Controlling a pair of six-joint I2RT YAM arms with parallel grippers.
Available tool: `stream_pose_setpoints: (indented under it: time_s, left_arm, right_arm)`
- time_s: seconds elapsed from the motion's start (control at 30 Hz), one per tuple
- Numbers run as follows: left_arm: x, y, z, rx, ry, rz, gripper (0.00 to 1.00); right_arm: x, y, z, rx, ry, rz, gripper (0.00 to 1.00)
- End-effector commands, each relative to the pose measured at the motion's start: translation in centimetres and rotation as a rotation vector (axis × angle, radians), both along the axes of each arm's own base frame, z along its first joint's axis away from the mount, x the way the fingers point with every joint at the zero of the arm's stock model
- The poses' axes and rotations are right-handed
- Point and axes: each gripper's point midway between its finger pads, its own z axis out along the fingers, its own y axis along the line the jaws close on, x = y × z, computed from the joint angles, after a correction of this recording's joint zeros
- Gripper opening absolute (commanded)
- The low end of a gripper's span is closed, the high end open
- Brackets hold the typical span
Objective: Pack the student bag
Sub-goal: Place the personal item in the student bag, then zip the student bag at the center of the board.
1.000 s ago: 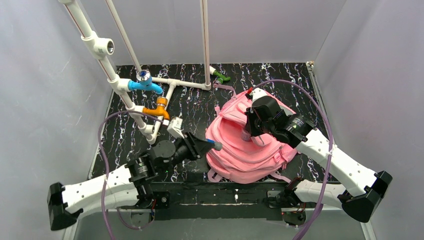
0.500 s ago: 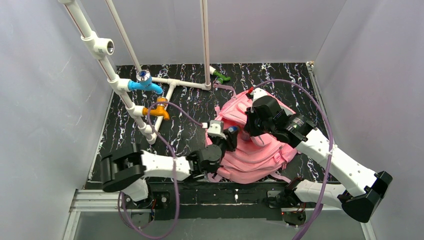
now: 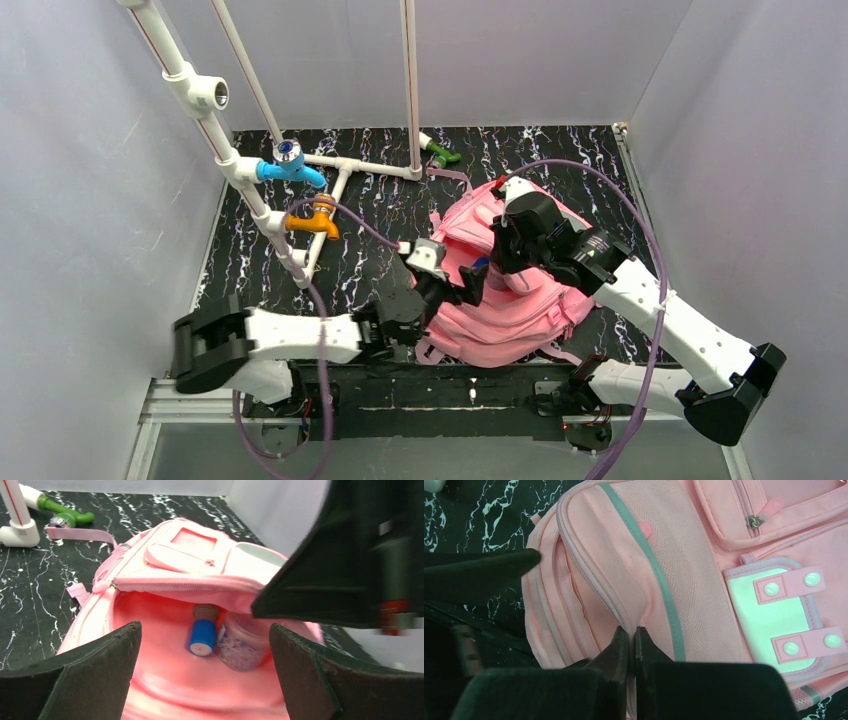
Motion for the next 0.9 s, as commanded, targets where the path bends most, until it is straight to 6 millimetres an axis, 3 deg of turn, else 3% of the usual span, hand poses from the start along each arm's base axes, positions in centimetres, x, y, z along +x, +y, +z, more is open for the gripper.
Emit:
stream_pose_setpoints:
  time_s: [0.0,0.1,0.13,0.2,0.27,0.3,0.37,0.43,0.5,0.57,0.63,0.7,0.77,0.8,0.87]
  left_arm:
    - [-3.6,2.8,1.7,0.111,0.141,-0.153,0.98]
    - [-5.7,6.5,0.6,0.205,0.245,-0.203,0.98]
    - [-6.0,7.9,-0.1,0.230,0.296,-0.178,0.98]
    - [-6.6,10.2,-1.1,0.276,0.374,-0.128,0.98]
    - [-6.7,12.4,-2.0,0.273,0.451,-0.041,0.98]
    - [-6.8,13.2,-2.3,0.261,0.478,-0.005,0.98]
    - [-6.7,13.7,-2.1,0.230,0.492,0.027,0.97]
    - [-6.3,13.7,-1.9,0.194,0.493,0.058,0.93]
    - [-5.9,12.7,-2.0,0.176,0.502,0.061,0.87]
    - [-5.6,11.5,-2.9,0.163,0.526,0.064,0.71]
    - [-5.4,10.9,-4.3,0.117,0.556,0.089,0.58]
    - [-5.4,10.9,-6.2,0.069,0.593,0.109,0.48]
    - [-5.7,11.5,-8.3,0.040,0.656,0.134,0.47]
    - [-5.9,11.6,-9.0,0.037,0.681,0.139,0.51]
    - [-6.2,11.6,-10.1,0.047,0.711,0.135,0.71]
  right_arm:
    - [-0.1,-0.7,0.9,-0.036,-0.061,0.075,0.01]
    - [-2.5,1.5,0.2,0.016,0.009,0.278,0.01]
    - [-3.7,2.5,0.0,0.055,0.045,0.351,0.10]
    - [-7.1,4.7,-0.7,0.176,0.157,0.523,0.42]
    - [-11.7,6.2,-2.0,0.320,0.365,0.674,0.66]
    - [-12.9,6.4,-2.5,0.355,0.441,0.696,0.69]
    - [-13.0,6.1,-3.5,0.335,0.479,0.667,0.75]
    - [-10.9,6.6,-2.7,0.349,0.392,0.569,0.80]
    - [-7.3,7.5,-0.4,0.399,0.266,0.400,0.78]
    - [-3.7,7.8,1.8,0.426,0.157,0.236,0.76]
    - [-0.8,8.2,3.3,0.424,0.080,0.142,0.68]
    - [1.7,8.7,3.2,0.350,0.055,0.091,0.58]
    - [3.9,9.2,2.3,0.224,0.053,0.087,0.57]
    - [5.0,9.7,2.7,0.177,0.047,0.095,0.59]
    - [6.8,10.4,0.2,0.048,0.101,0.100,0.65]
